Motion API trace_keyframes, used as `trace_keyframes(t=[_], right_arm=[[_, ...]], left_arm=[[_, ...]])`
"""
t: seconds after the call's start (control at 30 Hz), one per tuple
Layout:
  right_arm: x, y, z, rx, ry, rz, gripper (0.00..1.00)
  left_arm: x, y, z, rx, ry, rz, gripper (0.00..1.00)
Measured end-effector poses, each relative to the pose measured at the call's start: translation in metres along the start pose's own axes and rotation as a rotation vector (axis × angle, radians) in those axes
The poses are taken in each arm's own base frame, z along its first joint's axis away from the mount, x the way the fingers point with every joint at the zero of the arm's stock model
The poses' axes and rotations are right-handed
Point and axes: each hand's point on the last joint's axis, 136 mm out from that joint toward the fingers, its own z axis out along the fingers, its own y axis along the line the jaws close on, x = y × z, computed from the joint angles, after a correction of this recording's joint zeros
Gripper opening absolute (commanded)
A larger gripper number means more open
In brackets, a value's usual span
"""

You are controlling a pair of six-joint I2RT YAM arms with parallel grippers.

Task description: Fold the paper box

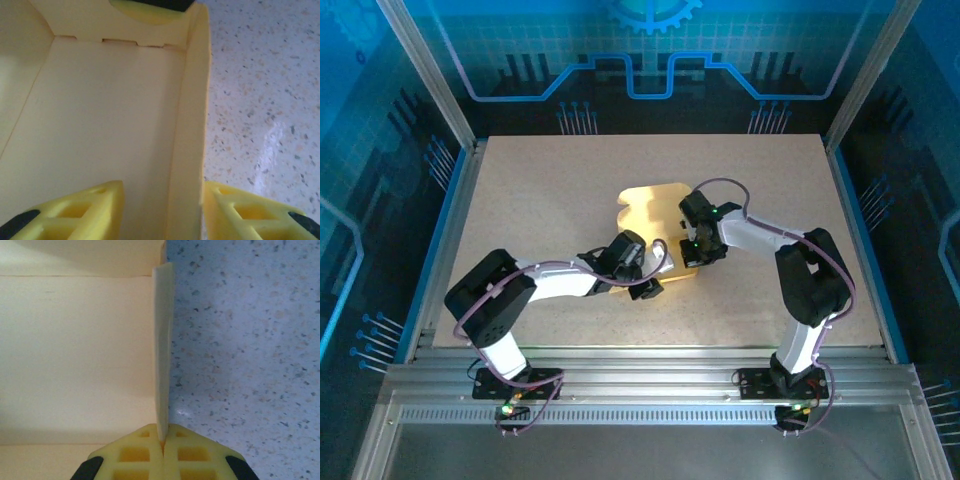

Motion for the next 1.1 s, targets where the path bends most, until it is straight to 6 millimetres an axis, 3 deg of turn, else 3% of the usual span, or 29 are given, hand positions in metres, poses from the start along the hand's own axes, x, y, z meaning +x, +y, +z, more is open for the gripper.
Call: trace_keyframes(t=[0.1, 0.2, 0.53, 0.7, 0.77, 1.0, 1.1], right_arm=[[0.000, 0.001, 0.000, -0.004, 0.001, -0.004, 0.01], [-0.001, 0.002, 0.000, -0.003, 0.001, -0.006, 0.01], [-0.007, 0.002, 0.001, 0.030, -0.015, -0.032, 0.02], [-0.013, 0.005, 0.002, 0.063, -0.029, -0.062, 0.02], [-0.014, 0.005, 0.003, 0.074, -0.033, -0.070, 0.02], [-0.015, 0.002, 0.002, 0.106, -0.039, -0.067, 0.00], [-0.015, 0.001, 0.002, 0.120, -0.043, -0.059, 0.00]], left_arm=[[-0.004, 0.004, 0.006, -0.006, 0.002, -0.002, 0.23], [-0.001, 0.003, 0.012, -0.003, 0.021, -0.011, 0.17], [0.005, 0.003, 0.021, 0.002, 0.050, -0.083, 0.05], [0.005, 0.007, 0.021, 0.026, 0.038, -0.176, 0.05], [0.005, 0.008, 0.021, 0.036, 0.036, -0.206, 0.08], [0.008, 0.026, 0.020, -0.003, 0.030, -0.311, 0.50], [0.006, 0.028, 0.018, -0.012, 0.021, -0.327, 0.59]])
